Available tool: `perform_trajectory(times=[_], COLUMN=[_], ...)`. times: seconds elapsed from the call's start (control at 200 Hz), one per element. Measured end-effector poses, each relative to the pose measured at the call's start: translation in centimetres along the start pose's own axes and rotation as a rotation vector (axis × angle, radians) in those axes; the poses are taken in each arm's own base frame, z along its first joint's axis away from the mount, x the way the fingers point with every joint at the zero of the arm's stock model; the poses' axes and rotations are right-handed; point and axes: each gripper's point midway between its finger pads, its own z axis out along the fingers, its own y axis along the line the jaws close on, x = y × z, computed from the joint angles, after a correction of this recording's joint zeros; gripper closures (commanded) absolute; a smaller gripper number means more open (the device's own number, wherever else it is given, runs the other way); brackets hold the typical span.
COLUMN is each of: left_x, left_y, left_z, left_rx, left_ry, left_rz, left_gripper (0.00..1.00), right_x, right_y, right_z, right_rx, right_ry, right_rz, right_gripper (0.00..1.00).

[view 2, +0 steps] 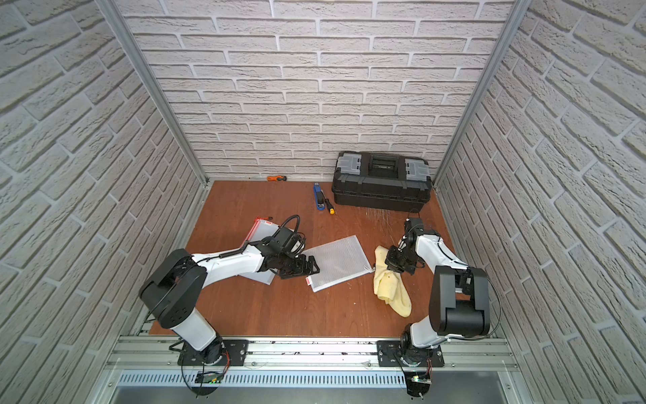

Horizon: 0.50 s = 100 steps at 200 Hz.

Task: Wipe the document bag
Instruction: Pick up the document bag from the center of the board.

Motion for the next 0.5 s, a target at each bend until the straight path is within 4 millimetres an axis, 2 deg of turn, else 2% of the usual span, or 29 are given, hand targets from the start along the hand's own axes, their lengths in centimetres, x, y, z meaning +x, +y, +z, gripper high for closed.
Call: perform_trajectory(times=[0.3,0.5], left_x=[-0.8,-0.7], left_y=[-2.5,-3.0], left_z=[1.9,2.5], left_rx=[0.109,0.133], left_ry=[-0.020,-0.022], left_rz=[0.006,0.001], left_gripper=[0.20,0.30], right_x=[0.7,1.3], right_y=[1.8,3.3], right_z=[0.9,2.0], right_rx=[0.001,0.009], right_ry=[0.018,0.048], right_rz=[-0.066,-0.114], right_gripper=[0.98,0.98])
